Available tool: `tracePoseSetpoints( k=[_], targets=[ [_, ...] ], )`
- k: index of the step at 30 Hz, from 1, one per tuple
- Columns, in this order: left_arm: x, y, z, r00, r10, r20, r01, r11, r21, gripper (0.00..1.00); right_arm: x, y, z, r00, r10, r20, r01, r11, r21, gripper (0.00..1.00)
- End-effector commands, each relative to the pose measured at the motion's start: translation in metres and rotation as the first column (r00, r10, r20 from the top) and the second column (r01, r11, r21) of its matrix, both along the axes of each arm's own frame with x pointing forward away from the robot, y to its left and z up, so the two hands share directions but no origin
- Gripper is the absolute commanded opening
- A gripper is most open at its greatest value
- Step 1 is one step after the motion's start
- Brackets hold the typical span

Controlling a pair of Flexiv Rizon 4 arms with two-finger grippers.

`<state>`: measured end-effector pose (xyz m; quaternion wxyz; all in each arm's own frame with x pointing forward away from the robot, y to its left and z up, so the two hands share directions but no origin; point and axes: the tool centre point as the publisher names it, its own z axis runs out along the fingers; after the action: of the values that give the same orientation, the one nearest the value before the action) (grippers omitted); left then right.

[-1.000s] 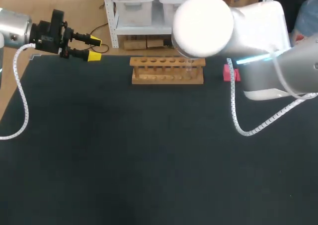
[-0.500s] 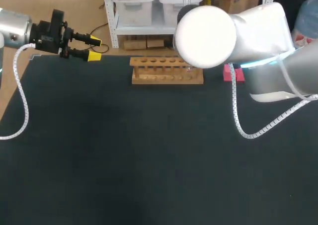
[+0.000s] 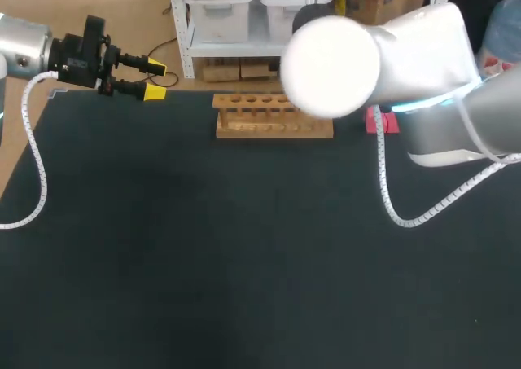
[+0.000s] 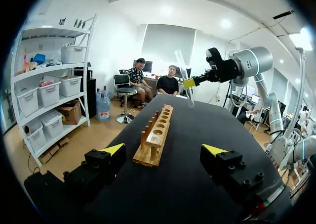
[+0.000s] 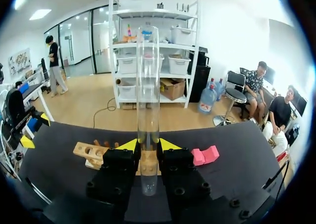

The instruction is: Grasp the test tube, adjust it, and insert it.

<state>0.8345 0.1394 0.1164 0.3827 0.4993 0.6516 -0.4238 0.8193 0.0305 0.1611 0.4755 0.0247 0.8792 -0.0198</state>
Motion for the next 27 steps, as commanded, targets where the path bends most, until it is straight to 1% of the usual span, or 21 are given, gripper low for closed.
tracePoseSetpoints(
  k=[1, 7, 14, 22, 23, 27],
  targets=[
    [0.001, 0.0, -0.001, 1.0, -0.001, 0.002, 0.001, 1.0, -0.001, 1.0, 0.003, 0.007, -0.005, 0.996, -0.039, 0.074, 0.039, 0.999, 0.001, 0.0],
    [0.001, 0.0, -0.001, 1.0, -0.001, 0.002, 0.001, 1.0, -0.001, 1.0, 0.011, 0.009, 0.002, 0.979, -0.109, 0.172, 0.108, 0.994, 0.016, 0.0],
    [0.001, 0.0, -0.001, 1.0, -0.001, 0.002, 0.001, 1.0, -0.001, 1.0, 0.019, 0.017, 0.007, 0.96, -0.14, 0.244, 0.132, 0.99, 0.049, 0.0],
    [0.001, 0.0, -0.001, 1.0, -0.001, 0.002, 0.001, 1.0, -0.001, 1.0, 0.027, 0.021, 0.004, 0.946, -0.162, 0.281, 0.15, 0.987, 0.066, 0.0],
    [0.001, 0.0, -0.001, 1.0, -0.001, 0.002, 0.001, 1.0, -0.001, 1.0, 0.027, 0.021, 0.002, 0.942, -0.164, 0.292, 0.153, 0.986, 0.058, 0.0],
    [0.001, 0.0, -0.001, 1.0, -0.001, 0.002, 0.001, 1.0, -0.001, 1.0, 0.031, 0.019, -0.001, 0.929, -0.186, 0.319, 0.174, 0.983, 0.067, 0.0]
  ],
)
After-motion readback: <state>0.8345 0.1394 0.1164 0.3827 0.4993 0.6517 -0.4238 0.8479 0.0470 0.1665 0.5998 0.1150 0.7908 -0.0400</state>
